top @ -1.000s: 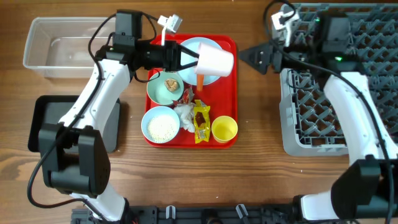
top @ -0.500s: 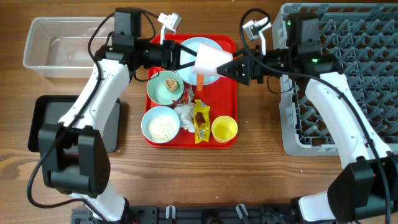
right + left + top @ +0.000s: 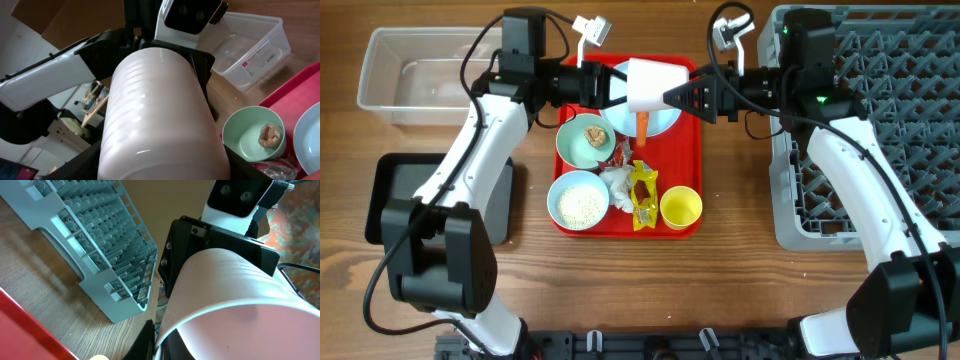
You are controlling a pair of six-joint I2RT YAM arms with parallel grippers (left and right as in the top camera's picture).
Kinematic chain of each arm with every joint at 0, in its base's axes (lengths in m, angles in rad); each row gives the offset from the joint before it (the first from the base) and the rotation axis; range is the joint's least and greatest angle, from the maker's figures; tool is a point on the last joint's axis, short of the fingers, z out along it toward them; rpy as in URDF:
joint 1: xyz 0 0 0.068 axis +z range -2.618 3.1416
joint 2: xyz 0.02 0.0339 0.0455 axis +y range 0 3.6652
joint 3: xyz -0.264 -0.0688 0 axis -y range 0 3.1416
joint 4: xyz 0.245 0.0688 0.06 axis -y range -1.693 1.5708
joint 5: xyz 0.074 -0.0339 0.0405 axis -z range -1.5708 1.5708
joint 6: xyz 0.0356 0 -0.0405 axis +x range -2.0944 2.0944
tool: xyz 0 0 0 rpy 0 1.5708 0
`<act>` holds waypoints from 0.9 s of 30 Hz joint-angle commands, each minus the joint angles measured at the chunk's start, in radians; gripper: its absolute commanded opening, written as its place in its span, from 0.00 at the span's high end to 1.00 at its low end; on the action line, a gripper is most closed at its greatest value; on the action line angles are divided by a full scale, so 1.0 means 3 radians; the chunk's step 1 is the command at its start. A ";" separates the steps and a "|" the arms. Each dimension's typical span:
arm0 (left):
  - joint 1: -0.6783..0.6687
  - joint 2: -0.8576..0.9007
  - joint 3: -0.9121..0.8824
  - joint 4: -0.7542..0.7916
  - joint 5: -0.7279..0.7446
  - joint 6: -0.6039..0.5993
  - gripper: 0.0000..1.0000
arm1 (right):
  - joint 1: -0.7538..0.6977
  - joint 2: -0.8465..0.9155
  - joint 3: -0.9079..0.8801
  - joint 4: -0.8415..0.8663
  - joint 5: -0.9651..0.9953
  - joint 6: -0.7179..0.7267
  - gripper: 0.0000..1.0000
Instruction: Sort waste into correct bins and load items into the dishwasher rack
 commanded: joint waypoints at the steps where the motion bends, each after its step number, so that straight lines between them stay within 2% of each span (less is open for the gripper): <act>1: -0.0195 -0.0043 0.0017 0.0015 -0.0149 0.0057 0.96 | 0.0173 0.0025 0.0020 0.0051 0.0031 0.0031 0.39; 4: -0.0187 -0.0043 0.0017 0.0011 -0.0113 0.0058 0.96 | 0.0172 0.0025 0.0022 0.0023 0.0032 -0.0202 0.26; 7: -0.0187 -0.0043 0.0017 0.0003 -0.0047 0.0058 0.96 | 0.0172 0.0025 0.0020 0.0031 0.0032 -0.0286 0.19; 11: -0.0181 -0.0043 0.0017 -0.0006 -0.0048 0.0058 0.96 | 0.0144 0.0025 0.0020 -0.0051 0.0037 -0.0287 0.24; 16: 0.0023 -0.0043 0.0017 -0.0008 -0.0047 0.0009 0.96 | -0.0242 0.0025 0.0022 -0.0254 -0.0023 -0.0294 0.24; 19: 0.0017 -0.0043 0.0017 0.0009 -0.0048 0.0009 0.96 | -0.0252 0.0025 0.0022 -0.0259 -0.0020 -0.0299 0.25; 27: 0.0009 -0.0043 0.0017 0.0095 -0.0034 -0.0027 0.96 | -0.0253 0.0025 0.0020 -0.0300 0.0005 -0.0294 0.19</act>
